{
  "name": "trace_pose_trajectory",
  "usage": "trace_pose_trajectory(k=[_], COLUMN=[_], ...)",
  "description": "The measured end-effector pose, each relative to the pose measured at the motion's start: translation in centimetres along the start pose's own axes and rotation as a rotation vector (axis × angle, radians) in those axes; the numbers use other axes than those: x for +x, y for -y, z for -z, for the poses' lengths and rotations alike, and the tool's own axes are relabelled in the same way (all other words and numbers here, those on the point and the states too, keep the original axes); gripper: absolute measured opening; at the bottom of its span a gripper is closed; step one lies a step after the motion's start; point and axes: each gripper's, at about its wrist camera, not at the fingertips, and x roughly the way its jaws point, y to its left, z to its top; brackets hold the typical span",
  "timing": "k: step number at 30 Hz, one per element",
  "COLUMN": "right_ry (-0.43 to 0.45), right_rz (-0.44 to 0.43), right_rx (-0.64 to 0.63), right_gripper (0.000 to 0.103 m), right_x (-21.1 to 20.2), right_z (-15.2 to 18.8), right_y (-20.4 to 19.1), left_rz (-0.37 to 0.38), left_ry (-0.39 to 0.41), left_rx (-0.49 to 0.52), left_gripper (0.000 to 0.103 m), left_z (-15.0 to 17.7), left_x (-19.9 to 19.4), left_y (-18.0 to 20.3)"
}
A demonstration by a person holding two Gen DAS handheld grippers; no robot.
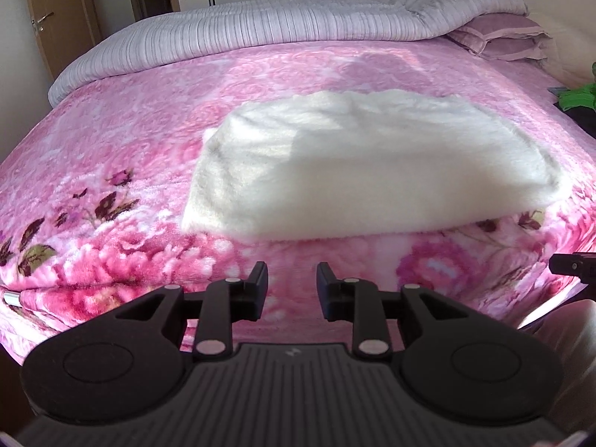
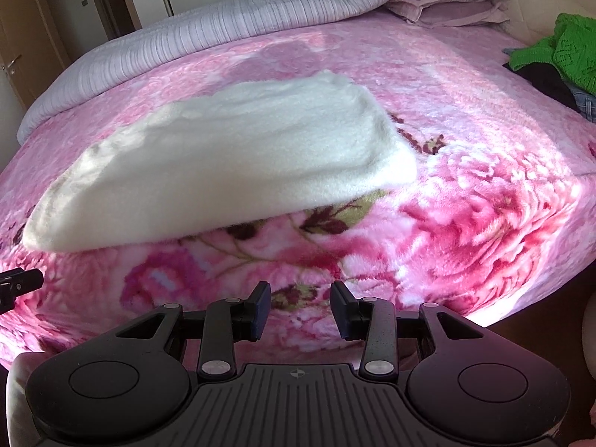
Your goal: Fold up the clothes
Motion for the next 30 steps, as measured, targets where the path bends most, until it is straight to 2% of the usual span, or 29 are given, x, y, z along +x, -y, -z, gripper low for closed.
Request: trace_pose_trajectory(k=[8,11,14,17,23,26,30], right_ry=[0.020,0.057,0.081,0.096,0.084,0.105,0.163], right_rz=[-0.013,-0.084,-0.197,-0.266,-0.305,-0.340,-0.354], right_rx=[-0.015,0.084,0.306,0.499,0.807,0.912,0.943], right_gripper=[0.039,0.039,0.039,0.039,0.039,0.039,0.039], right_x=[-0.1,0.0,0.8,2.2,6.2,7.8,8.7], right_z=[-0.3,-0.8,-1.6,-2.0,-2.1,-2.1,-3.0], right_y=[-0.3,1.3,4.6,7.6,11.6,12.6,13.1], left_rz=[0.039,0.072,0.105,0.116,0.134,0.139,0.121], left_ry=[0.018,0.027,0.042,0.058,0.065,0.060,0.039], left_rx=[0.005,-0.012,-0.044,-0.063,-0.093,-0.099,-0.095], left_gripper=[0.025,0.025,0.024,0.024,0.024,0.024,0.024], left_z=[-0.3,-0.8,-1.6,-2.7,-4.8,-5.7,-6.8], left_x=[-0.2,0.3,0.9,1.9,4.8,6.5,9.2], left_y=[-0.1,-0.8,-1.9,-2.6,-3.4,-3.4,-3.4])
